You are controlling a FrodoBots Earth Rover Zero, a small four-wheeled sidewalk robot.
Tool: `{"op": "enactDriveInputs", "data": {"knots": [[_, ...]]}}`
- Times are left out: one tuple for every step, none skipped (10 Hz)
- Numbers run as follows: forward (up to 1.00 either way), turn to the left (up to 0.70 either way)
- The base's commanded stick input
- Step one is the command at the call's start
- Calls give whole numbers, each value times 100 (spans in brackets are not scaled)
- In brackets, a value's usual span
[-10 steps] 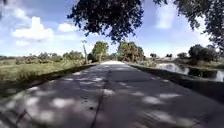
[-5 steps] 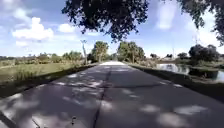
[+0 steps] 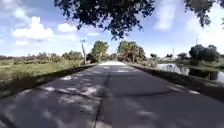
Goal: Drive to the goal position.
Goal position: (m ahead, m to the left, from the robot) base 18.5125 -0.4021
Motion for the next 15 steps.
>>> {"op": "enactDriveInputs", "data": {"knots": [[85,0],[85,0],[85,0],[85,0],[85,0],[85,0],[85,0],[85,0],[85,0],[85,0],[85,0],[85,0],[85,0],[85,0],[85,0]]}}
